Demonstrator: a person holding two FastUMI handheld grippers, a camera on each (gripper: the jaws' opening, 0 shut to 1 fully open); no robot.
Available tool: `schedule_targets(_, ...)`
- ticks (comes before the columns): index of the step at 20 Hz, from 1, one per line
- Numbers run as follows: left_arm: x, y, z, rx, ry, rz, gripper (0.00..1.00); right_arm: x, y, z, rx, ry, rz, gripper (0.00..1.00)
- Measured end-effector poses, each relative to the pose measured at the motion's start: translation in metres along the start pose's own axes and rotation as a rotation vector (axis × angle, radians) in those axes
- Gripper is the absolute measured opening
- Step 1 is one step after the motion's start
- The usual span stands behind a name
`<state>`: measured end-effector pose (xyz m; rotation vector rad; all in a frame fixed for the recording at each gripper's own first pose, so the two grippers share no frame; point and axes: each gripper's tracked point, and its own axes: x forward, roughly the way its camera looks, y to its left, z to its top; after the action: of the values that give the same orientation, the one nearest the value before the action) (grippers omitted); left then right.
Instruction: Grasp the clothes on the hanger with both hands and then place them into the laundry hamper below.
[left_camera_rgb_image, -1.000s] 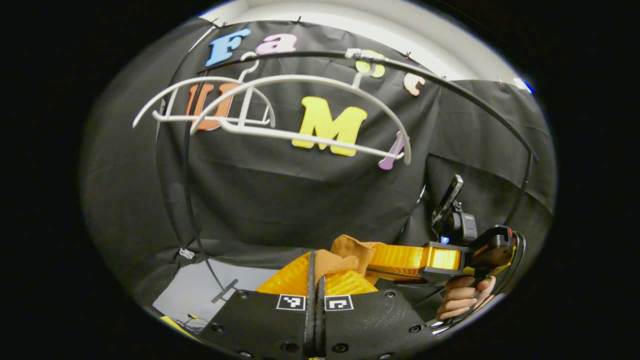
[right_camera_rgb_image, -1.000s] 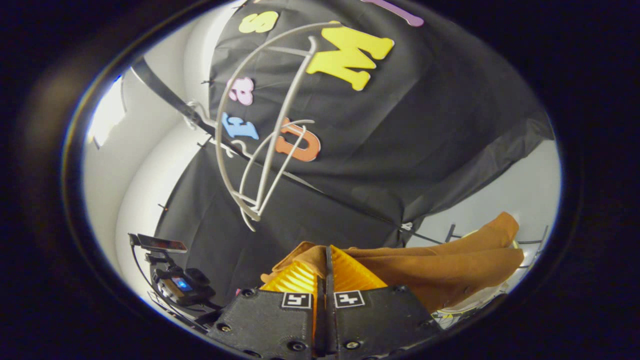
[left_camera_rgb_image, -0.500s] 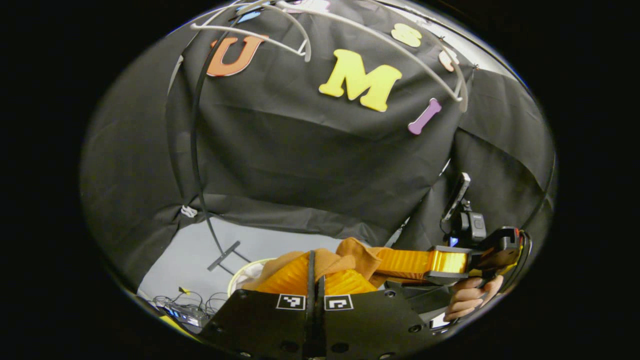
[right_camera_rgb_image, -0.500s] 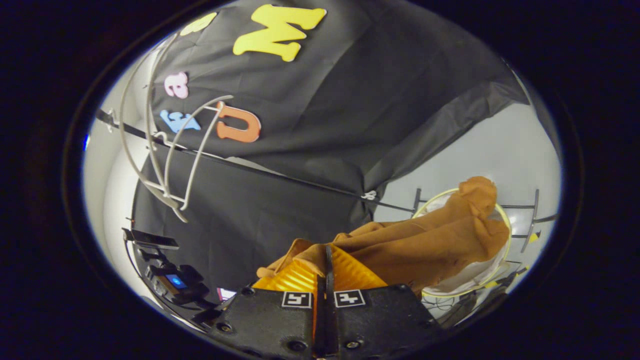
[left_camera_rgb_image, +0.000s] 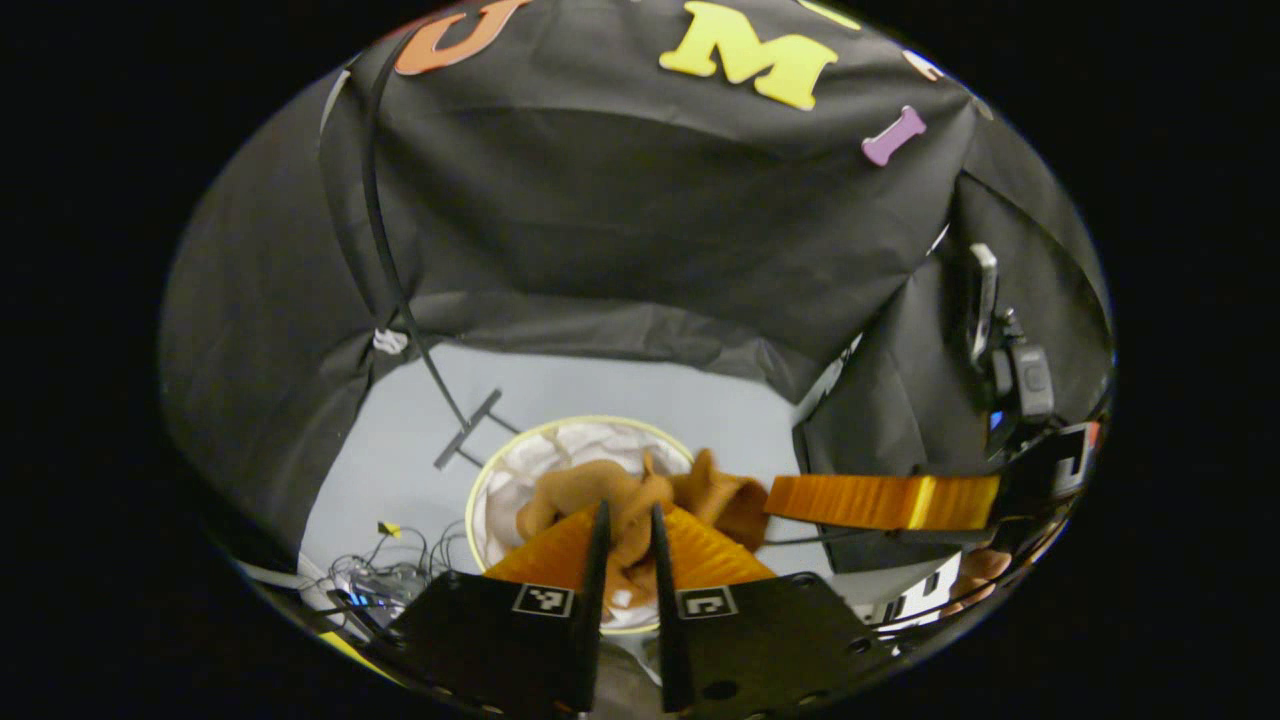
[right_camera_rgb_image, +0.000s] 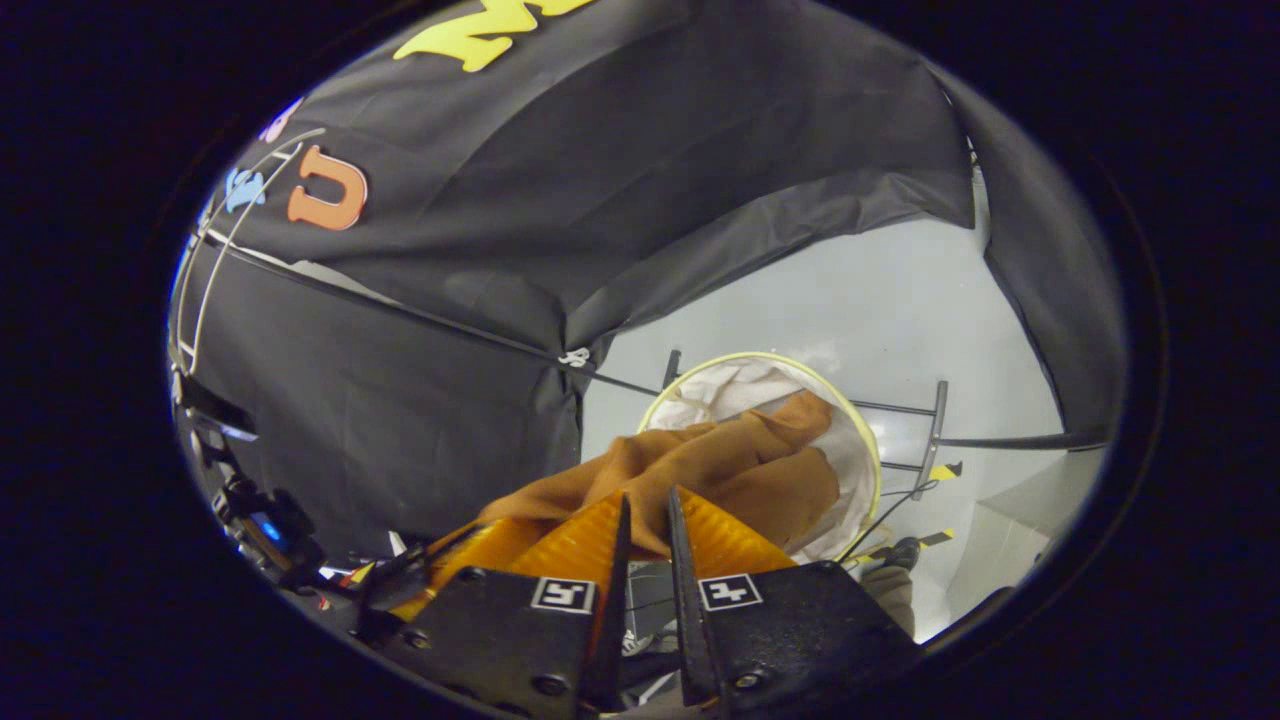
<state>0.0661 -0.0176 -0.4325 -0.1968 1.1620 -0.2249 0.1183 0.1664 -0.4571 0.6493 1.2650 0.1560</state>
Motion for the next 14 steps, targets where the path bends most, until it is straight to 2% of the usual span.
schedule_targets(1, 0.005, 0.002, -0.005, -0.008, 0.025, 0.013, 0.22, 0.0, 0.0, 0.0, -0.021, -0.002, -0.018, 0.34)
schedule_targets(2, 0.007, 0.005, -0.01, -0.017, 0.044, 0.027, 0.61, 0.002, 0.0, 0.001, -0.052, -0.01, -0.047, 0.38)
schedule_targets(3, 0.01, 0.009, -0.016, -0.024, 0.055, 0.03, 0.66, 0.002, -0.002, 0.003, -0.094, -0.026, -0.076, 0.42)
schedule_targets(6, -0.004, 0.01, -0.017, -0.022, 0.063, 0.053, 1.0, -0.01, -0.003, 0.012, -0.228, -0.082, -0.163, 0.46)
schedule_targets(8, -0.019, 0.01, -0.012, -0.01, 0.051, 0.074, 0.98, -0.031, -0.003, 0.016, -0.308, -0.119, -0.204, 0.54)
schedule_targets(9, -0.024, 0.008, -0.01, -0.003, 0.039, 0.078, 0.98, -0.042, -0.002, 0.02, -0.343, -0.141, -0.224, 0.67)
schedule_targets(11, -0.039, 0.004, -0.005, 0.011, 0.006, 0.083, 0.98, -0.067, 0.007, 0.028, -0.392, -0.194, -0.242, 0.81)
schedule_targets(13, -0.061, -0.004, 0.007, 0.026, -0.039, 0.091, 0.97, -0.092, 0.017, 0.032, -0.418, -0.25, -0.235, 0.82)
schedule_targets(14, -0.072, -0.008, 0.014, 0.034, -0.061, 0.095, 1.0, -0.106, 0.019, 0.034, -0.427, -0.28, -0.228, 0.82)
